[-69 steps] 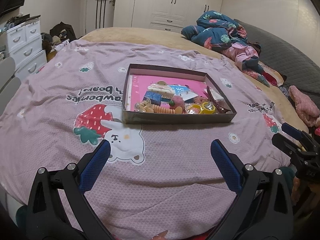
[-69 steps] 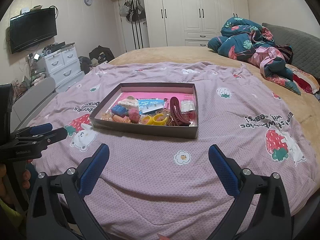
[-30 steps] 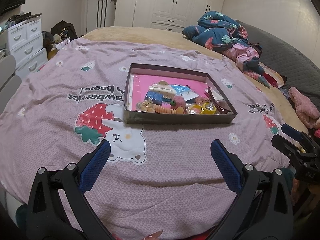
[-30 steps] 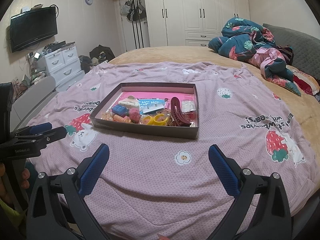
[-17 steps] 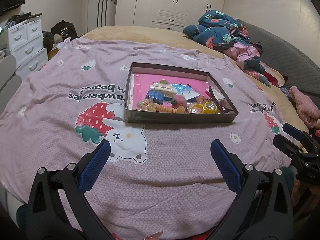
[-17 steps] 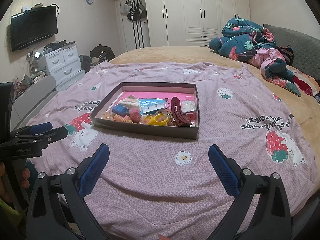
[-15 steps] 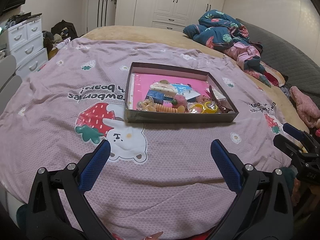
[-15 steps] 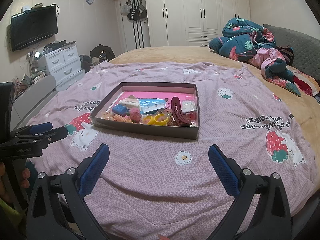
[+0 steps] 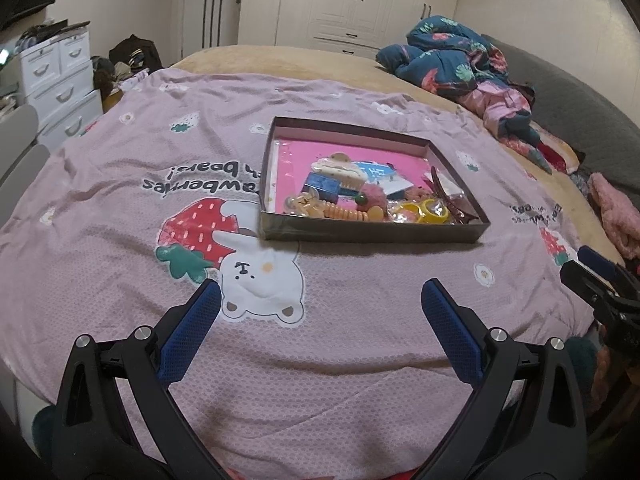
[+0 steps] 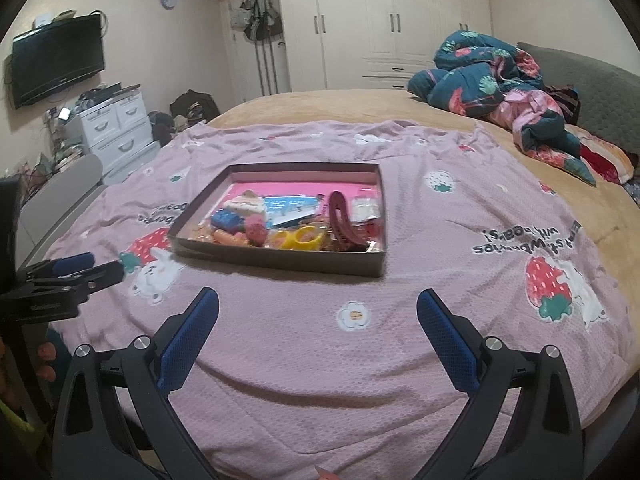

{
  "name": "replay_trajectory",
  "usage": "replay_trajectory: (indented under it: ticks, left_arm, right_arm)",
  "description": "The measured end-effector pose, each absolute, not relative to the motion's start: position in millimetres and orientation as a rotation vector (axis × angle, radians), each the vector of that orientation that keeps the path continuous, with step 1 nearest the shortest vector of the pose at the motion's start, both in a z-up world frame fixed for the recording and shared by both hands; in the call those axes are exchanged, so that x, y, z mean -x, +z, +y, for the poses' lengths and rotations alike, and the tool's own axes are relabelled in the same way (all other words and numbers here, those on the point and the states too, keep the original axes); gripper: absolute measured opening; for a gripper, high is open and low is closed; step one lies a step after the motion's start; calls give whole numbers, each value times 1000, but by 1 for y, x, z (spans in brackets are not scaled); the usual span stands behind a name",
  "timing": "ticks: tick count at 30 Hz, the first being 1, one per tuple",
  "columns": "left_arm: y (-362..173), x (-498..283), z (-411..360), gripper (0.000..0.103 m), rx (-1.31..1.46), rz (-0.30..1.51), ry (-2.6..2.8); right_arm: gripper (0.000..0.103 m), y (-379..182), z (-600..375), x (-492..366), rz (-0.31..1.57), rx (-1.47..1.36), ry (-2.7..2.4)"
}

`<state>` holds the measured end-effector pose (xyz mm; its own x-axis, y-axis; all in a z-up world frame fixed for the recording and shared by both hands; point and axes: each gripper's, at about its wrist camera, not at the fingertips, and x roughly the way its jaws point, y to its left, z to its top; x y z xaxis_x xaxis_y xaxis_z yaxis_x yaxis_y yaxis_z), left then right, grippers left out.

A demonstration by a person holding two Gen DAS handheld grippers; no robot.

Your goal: Organize jewelry

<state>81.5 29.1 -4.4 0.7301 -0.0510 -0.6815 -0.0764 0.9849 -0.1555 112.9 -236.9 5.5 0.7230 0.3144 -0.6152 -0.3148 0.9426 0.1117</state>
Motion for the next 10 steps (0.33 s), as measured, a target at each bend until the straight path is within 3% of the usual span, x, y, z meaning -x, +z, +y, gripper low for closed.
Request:
replay_trajectory:
  ticks: [10]
  left_arm:
    - [-39, -140, 119, 94, 230, 821, 317]
  right_arm:
    - [99, -39, -327, -214, 760, -53, 35]
